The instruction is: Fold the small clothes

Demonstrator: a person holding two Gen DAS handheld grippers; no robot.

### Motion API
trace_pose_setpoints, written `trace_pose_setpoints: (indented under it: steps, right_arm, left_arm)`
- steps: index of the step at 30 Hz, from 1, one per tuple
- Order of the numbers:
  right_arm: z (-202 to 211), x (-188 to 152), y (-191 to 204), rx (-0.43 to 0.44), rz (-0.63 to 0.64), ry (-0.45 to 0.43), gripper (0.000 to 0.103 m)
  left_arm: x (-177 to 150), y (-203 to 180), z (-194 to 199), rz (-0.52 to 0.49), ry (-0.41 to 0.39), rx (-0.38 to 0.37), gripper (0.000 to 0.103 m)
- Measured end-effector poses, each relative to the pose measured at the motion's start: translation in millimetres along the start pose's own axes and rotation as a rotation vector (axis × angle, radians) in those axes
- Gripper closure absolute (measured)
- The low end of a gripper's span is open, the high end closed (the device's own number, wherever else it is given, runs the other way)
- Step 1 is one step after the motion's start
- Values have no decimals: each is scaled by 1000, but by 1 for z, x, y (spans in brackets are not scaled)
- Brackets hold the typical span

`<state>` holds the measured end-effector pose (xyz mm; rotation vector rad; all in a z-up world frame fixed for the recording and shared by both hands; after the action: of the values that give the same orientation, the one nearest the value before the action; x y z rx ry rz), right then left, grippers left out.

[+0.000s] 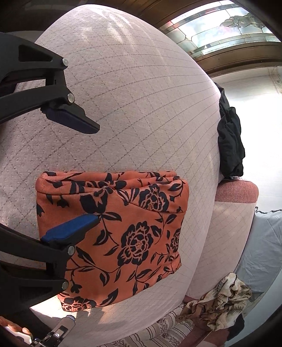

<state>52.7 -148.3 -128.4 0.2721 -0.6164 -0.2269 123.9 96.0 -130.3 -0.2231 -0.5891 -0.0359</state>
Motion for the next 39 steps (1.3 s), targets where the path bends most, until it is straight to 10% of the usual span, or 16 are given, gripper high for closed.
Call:
trace_pose_setpoints:
  steps: [12, 17, 21, 22, 23, 28, 30, 33, 36, 39]
  right_arm:
    - [-38, 46, -2, 174, -169, 126, 21]
    - [-64, 84, -14, 211, -259, 141, 21]
    - [-100, 100, -8, 264, -263, 226, 21]
    - [-113, 97, -7, 265, -266, 272, 27]
    - [-123, 93, -4, 259, -256, 310, 66]
    - [-89, 92, 41, 6, 179, 100, 72]
    - [-108, 80, 37, -79, 263, 130, 71]
    - [-108, 94, 10, 132, -61, 194, 62]
    - [-100, 121, -9, 215, -218, 123, 25]
    - [-129, 138, -18, 257, -328, 186, 22]
  left_arm:
    - [8, -11, -31, -42, 24, 6, 26]
    - [33, -32, -3, -77, -103, -42, 26]
    - [21, -41, -42, -158, -2, 16, 26]
    - [14, -38, -54, -145, 30, 14, 26]
    - [12, -36, -59, -120, 22, -8, 25]
    - [17, -32, -57, -113, 8, -37, 24]
    - [20, -34, -58, -109, 8, -43, 24]
    - [21, -32, -57, -99, 1, -52, 24]
    - [20, -31, -58, -89, -7, -63, 23]
    - [18, -30, -57, -81, -7, -70, 22]
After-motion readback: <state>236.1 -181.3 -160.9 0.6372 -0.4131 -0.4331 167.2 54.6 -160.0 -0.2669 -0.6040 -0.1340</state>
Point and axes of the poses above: each gripper's, at about its wrist camera, not at the fingertips, and z roughly against the way its jaws point, y to its left, x to its top, the point moved 8 cm from there along -z, roughly the way its jaws point, and after that the axes turned 10 degrees about -x, right-handed, at the moved point
